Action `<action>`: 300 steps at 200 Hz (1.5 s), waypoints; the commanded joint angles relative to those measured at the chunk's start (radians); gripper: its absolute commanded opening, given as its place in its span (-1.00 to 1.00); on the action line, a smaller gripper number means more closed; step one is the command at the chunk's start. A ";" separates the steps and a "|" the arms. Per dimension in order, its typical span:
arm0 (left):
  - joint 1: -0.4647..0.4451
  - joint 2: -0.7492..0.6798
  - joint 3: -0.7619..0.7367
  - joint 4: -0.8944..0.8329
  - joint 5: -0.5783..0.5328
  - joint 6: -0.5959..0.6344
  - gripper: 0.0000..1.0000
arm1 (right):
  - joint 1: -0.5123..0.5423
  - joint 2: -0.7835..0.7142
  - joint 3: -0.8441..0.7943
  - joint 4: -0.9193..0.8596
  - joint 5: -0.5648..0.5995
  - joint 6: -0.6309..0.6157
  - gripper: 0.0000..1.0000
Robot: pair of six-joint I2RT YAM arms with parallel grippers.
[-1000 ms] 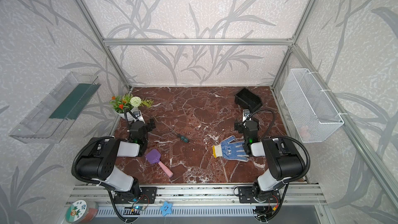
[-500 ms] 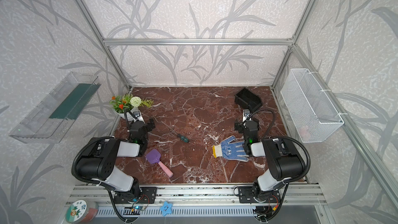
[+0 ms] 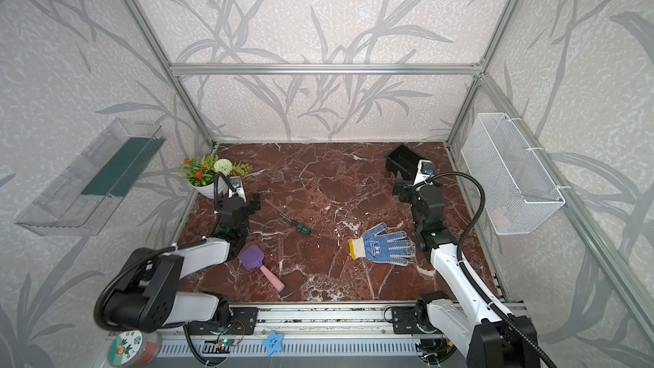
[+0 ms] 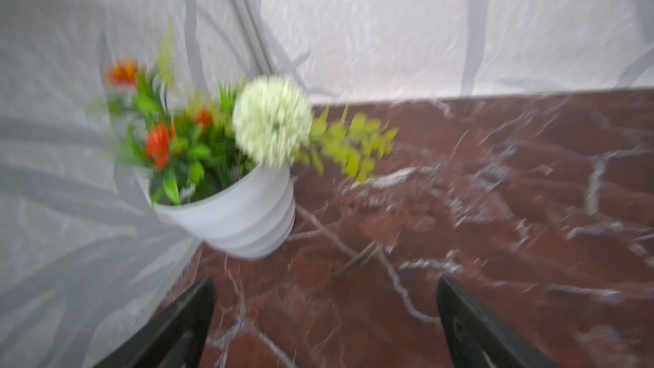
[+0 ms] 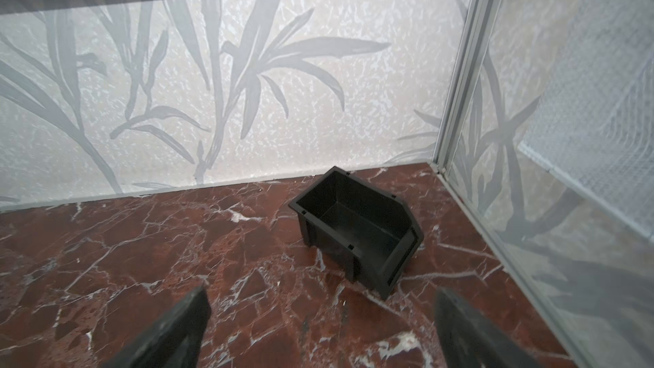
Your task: Put the screwdriver in the bin
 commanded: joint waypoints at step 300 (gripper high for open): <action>-0.737 0.458 0.867 -0.772 0.006 0.070 0.98 | -0.108 1.070 1.033 -0.766 -0.050 -0.101 -0.16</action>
